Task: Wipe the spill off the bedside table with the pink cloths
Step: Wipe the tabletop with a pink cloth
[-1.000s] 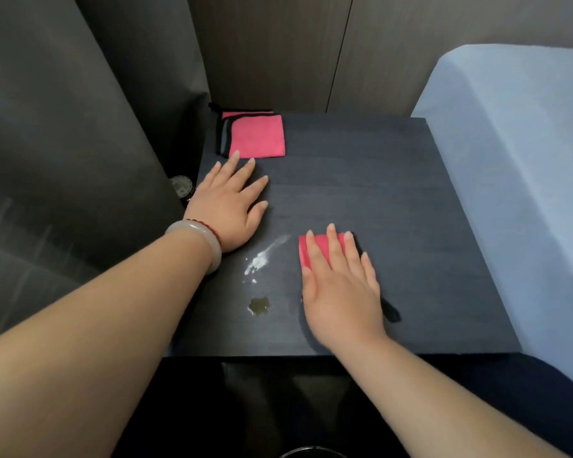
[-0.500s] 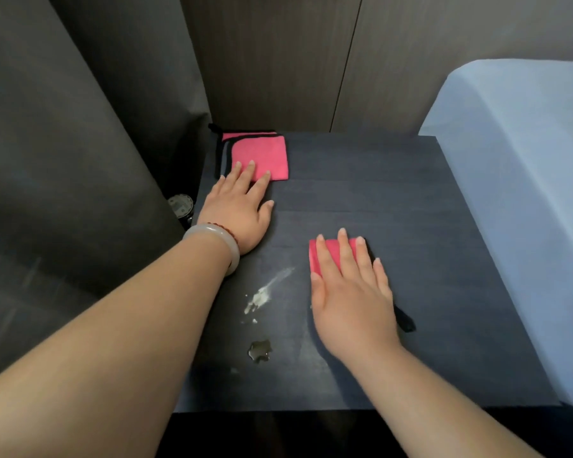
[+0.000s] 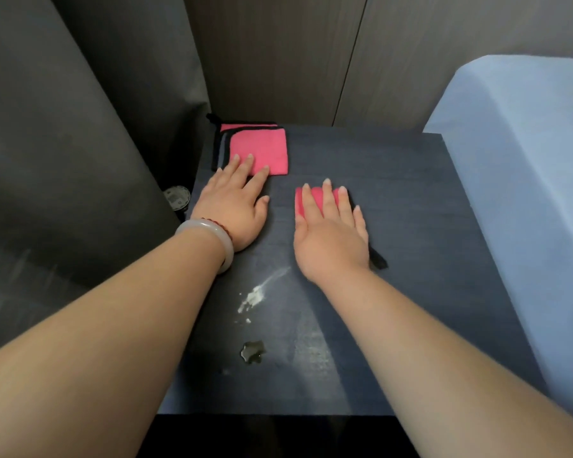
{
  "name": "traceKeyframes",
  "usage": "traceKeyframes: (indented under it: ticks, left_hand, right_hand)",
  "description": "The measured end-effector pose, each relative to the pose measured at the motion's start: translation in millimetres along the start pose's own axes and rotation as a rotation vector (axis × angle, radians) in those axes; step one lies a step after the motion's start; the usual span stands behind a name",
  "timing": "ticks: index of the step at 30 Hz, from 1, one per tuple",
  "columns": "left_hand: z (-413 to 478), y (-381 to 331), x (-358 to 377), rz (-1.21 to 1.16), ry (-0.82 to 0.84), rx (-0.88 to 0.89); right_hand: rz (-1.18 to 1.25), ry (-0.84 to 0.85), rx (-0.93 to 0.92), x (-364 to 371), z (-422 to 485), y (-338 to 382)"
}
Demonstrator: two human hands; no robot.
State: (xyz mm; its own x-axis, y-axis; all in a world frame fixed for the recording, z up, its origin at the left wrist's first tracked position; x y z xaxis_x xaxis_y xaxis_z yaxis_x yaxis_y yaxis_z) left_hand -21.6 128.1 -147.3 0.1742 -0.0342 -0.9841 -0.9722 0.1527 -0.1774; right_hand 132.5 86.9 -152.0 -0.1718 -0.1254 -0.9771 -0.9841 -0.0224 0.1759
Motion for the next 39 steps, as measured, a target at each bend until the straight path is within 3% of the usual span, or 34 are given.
traceKeyframes:
  ticks: [4,13,18,23,28,34,39]
  left_hand:
    - [-0.5,0.5,-0.8,-0.001,-0.012,-0.007]
    - [0.5,0.9,-1.2,-0.009,-0.010,-0.002]
    - [-0.1,0.7,-1.7,-0.017,-0.031,0.006]
    - [1.1,1.2,-1.0,-0.019,-0.033,0.009]
    - [-0.8,0.9,-3.1,-0.033,-0.045,0.007]
    - [-1.9,-1.4,-2.5,-0.034,-0.032,0.007]
    - [-2.0,-0.4,-3.9,-0.033,-0.024,0.008]
  right_hand:
    - [-0.017,0.011,-0.021,-0.2,-22.4,-5.7]
    - [-0.022,0.049,0.066,-7.6,97.8,10.7]
    - [-0.061,0.004,-0.105,-13.1,99.2,-11.2]
    - [-0.101,0.079,0.147,-24.1,124.1,-48.1]
    - [-0.074,0.013,-0.241,-10.4,95.9,18.3]
    - [-0.076,0.078,0.128,-26.8,148.9,-43.1]
    - [-0.029,0.083,-0.218,-13.1,126.2,27.5]
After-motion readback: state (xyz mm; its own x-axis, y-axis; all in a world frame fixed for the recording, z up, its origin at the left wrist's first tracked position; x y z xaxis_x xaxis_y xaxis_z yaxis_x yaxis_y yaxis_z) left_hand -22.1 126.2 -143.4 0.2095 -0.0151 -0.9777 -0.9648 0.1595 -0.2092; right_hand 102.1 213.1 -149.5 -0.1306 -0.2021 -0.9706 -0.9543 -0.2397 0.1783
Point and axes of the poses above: each hand's wrist, its own z-axis towards the middle knuckle, its own x-axis out of the palm, y = z × x, the point moved 8 cm from there along z, towards the middle knuckle, and after that the axes turned 2 degrees about -z, right-handed, at the moved point
